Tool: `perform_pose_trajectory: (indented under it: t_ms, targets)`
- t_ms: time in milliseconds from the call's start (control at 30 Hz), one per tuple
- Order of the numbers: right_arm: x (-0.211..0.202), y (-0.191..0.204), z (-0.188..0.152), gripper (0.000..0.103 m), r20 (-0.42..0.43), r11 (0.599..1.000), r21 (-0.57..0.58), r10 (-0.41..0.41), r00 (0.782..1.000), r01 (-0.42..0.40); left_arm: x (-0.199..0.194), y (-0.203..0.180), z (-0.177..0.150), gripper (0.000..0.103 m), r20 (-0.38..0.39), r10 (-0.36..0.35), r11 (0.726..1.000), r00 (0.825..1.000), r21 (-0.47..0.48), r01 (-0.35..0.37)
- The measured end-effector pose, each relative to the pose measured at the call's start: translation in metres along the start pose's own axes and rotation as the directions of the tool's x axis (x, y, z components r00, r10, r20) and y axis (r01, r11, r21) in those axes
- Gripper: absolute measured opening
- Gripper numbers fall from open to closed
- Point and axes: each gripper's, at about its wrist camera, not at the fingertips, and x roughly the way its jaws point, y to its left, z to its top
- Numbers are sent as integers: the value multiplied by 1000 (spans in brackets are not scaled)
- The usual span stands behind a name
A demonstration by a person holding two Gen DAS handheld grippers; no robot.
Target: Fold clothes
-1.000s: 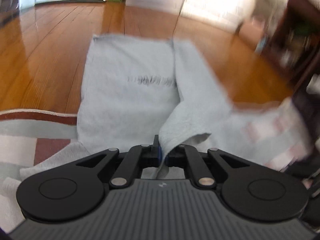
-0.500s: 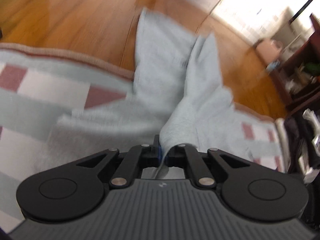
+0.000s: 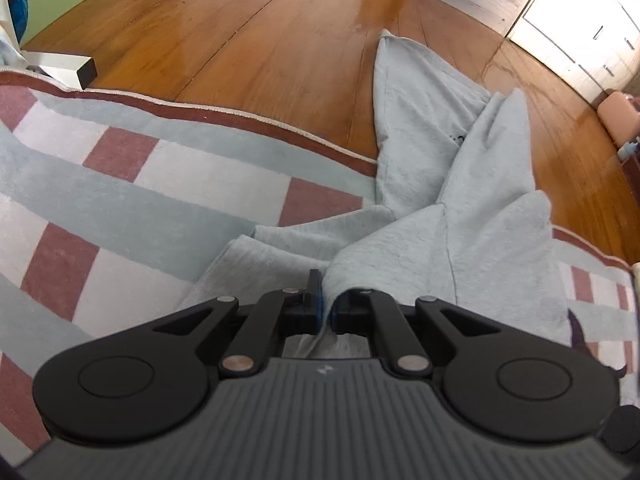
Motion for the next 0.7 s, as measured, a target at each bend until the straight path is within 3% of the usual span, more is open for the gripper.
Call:
perform_pose_trajectory:
  t_ms: [133,200,300,433,533,567,600,633,700]
  targets:
    - [6,-8,-5,14,-1,992,116,51,999,-51,5,-1,-2,5,-12,37,999,999,18,-37]
    - [3,-14,-7,19,-27,980,164,116,993,-110,10,-1,-2,5,-22,82,996,996,32,-81]
    - [-23,-28,-13,22,-14,963,230,149,989,-142,22,2,-2,7,-56,162,986,985,47,-160]
    - [-87,-67,-39,40,64,934,355,26,998,-48,23,3,-1,20,-29,301,951,953,87,-298]
    - [-123,-95,-68,41,42,896,442,-71,997,45,8,-7,0,21,66,408,899,911,147,-413]
    - [-131,-104,-78,41,19,883,462,-102,995,82,1,-12,0,26,107,435,879,894,167,-447]
    - [-138,-110,-87,42,6,872,479,-123,992,105,-8,-17,0,31,147,428,875,892,179,-450]
    - [-144,-113,-95,42,4,862,494,-134,991,115,-17,-21,0,41,178,385,891,905,185,-415]
    - [-148,-114,-108,42,-8,854,507,-128,992,114,-34,-26,0,45,198,214,953,957,173,-249]
